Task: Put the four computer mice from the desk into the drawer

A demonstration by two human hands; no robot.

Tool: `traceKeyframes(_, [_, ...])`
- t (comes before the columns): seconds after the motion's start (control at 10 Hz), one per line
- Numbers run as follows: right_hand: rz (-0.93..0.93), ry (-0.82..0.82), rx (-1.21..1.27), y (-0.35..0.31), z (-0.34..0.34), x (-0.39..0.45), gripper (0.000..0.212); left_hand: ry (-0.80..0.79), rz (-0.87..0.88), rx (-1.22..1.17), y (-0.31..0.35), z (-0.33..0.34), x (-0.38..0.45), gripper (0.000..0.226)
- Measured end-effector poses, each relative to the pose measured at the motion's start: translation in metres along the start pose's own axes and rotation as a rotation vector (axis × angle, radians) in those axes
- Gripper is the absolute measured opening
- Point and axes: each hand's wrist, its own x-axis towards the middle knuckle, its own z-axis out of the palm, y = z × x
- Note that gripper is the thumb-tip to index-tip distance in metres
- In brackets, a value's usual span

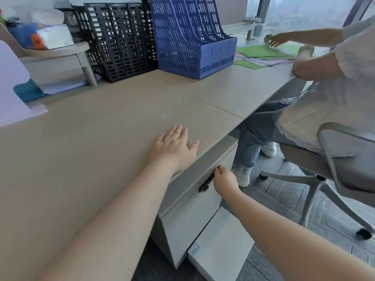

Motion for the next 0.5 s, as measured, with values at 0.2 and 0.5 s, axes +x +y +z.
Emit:
traceKeyframes(0.2, [0.099, -0.037, -0.075, -0.011, 0.006, 0.006, 0.022, 0.011, 0.000, -0.001, 0.000, 0.001, 0.001, 0.066])
traceKeyframes(0.5, [0.042, -0.115, -0.185, -0.010, -0.011, 0.006, 0.033, 0.032, 0.008, -0.003, 0.001, 0.002, 0.001, 0.066])
